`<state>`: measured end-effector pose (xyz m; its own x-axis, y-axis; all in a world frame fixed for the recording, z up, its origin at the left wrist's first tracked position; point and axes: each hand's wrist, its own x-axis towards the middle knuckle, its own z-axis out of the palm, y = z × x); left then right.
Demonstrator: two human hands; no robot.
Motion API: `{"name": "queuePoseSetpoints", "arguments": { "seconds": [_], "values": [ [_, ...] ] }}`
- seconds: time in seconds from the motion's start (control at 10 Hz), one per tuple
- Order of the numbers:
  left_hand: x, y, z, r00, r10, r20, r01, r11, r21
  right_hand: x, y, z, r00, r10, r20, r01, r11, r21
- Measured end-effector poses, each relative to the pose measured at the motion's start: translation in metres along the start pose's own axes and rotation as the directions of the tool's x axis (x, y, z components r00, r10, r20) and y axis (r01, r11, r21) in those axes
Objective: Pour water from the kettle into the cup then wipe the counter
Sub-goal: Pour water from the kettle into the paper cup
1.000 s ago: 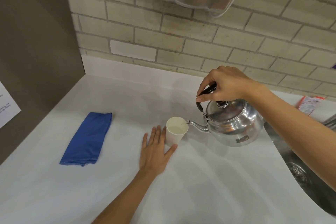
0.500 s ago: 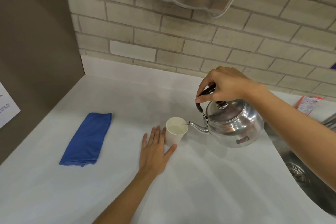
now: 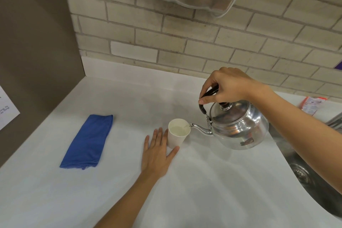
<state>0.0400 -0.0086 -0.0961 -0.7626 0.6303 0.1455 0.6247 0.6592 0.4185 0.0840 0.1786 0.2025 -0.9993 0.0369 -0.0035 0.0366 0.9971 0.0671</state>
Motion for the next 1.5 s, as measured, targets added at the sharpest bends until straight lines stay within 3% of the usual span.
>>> {"name": "queuePoseSetpoints", "arguments": {
  "seconds": [1.5],
  "values": [
    [-0.0012, 0.0007, -0.0021, 1.000, 0.001, 0.000, -0.001, 1.000, 0.007, 0.0031, -0.0018, -0.0014, 1.000, -0.002, -0.001, 0.002, 0.999, -0.035]
  ]
}}
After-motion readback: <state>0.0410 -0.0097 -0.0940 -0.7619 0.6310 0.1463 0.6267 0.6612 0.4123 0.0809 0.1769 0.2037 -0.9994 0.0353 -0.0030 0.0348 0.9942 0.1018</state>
